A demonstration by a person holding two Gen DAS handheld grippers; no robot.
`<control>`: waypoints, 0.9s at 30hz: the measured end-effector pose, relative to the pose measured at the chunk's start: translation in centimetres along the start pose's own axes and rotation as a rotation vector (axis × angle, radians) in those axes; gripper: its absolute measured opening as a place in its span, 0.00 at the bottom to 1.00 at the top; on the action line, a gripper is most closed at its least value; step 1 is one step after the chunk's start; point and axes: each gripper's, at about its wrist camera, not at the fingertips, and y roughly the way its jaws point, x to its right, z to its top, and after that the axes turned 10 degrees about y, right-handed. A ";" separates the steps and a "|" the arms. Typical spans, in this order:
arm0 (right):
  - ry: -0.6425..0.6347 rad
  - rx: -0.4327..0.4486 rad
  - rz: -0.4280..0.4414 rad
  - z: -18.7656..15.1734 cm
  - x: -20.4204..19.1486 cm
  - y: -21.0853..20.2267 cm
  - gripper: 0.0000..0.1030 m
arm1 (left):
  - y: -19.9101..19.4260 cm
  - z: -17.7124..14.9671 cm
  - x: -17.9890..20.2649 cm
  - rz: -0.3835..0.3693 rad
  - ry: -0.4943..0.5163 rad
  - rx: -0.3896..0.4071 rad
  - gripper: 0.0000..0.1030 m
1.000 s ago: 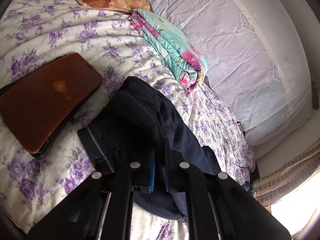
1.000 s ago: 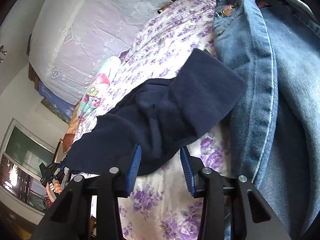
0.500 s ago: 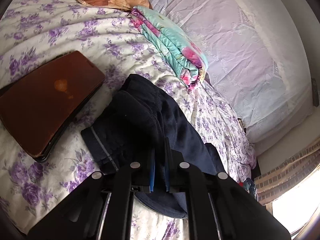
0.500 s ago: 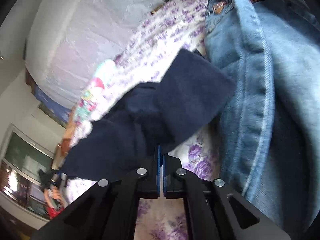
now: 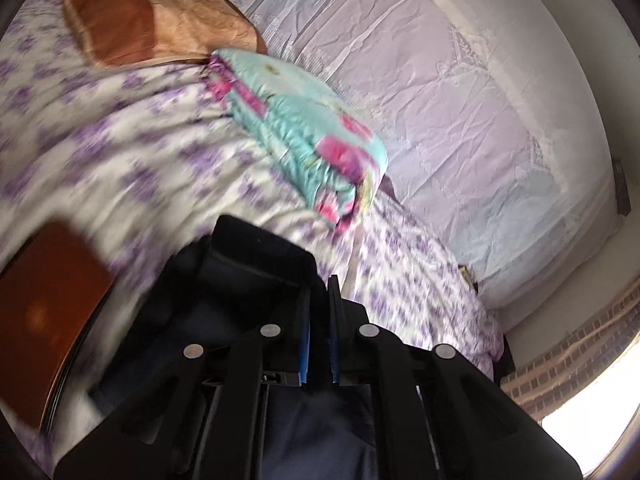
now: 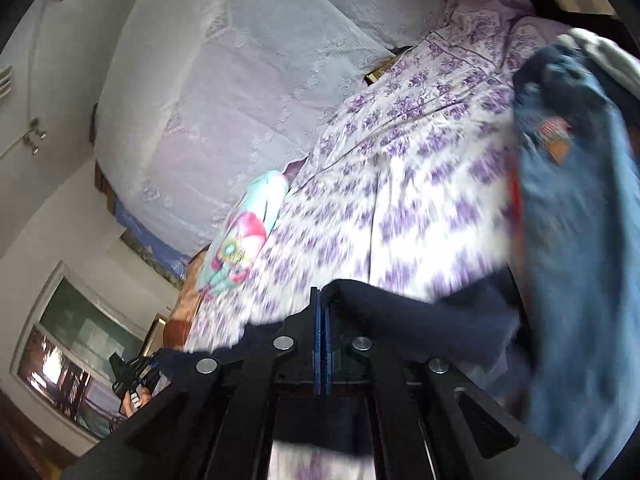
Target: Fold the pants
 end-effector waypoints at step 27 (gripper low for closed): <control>0.025 -0.046 -0.304 11.1 6.7 26.2 0.01 | 14.0 6.2 -6.6 0.279 0.032 -0.272 0.60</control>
